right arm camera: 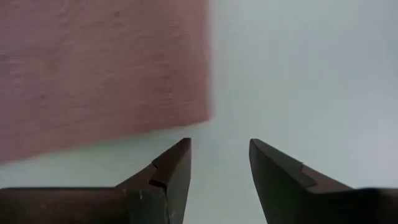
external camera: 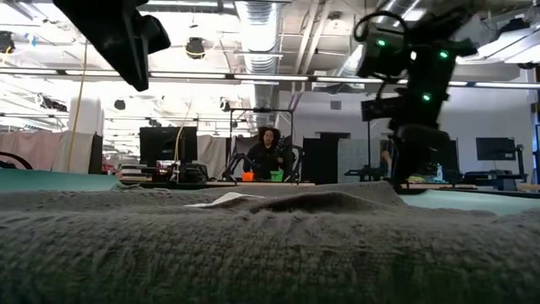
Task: Roll towel
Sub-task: Roll the gray towel on the table
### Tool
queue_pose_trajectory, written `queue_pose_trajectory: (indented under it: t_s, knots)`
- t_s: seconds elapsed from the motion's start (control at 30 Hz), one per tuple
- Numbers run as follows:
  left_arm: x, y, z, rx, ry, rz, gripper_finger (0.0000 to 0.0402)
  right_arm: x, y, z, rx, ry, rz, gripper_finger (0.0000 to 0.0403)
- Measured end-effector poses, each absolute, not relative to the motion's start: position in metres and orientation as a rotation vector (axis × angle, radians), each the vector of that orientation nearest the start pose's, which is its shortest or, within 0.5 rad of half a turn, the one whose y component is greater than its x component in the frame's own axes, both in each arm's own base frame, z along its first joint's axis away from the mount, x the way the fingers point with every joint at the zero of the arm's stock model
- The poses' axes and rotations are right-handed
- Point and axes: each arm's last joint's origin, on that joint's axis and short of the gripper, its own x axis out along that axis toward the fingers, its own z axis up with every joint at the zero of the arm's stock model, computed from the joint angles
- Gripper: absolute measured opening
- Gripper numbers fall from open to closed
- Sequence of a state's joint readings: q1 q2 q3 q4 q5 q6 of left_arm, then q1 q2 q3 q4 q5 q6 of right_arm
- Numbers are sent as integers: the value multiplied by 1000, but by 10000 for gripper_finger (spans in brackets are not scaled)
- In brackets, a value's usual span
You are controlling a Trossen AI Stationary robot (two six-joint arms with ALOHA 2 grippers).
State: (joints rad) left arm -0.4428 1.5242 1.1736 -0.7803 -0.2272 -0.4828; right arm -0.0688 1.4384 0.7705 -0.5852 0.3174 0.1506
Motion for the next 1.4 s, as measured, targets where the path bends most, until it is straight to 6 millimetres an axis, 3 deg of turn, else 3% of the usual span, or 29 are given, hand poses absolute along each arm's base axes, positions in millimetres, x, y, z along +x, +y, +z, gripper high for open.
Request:
queue_pose_trajectory:
  t_s: [0.13, 0.23, 0.53, 0.67, 1.1, 1.4]
  knots:
    - [276, -122, 254, -72, 1045, 74, 66, 236, -20, 170, -4, 1083, -384, 178]
    - [278, -120, 255, -92, 1031, 84, 66, 230, -17, 175, -78, 1003, -373, 177]
    - [283, -119, 256, -97, 982, 107, 66, 206, -15, 155, -125, 1005, -360, 177]
    - [287, -117, 258, -105, 951, 104, 66, 208, -15, 149, -152, 932, -340, 177]
    - [292, -103, 259, -137, 942, 144, 66, 225, -16, 125, -250, 933, -292, 177]
    - [293, -103, 259, -136, 936, 148, 66, 226, -21, 132, -335, 911, -452, 161]
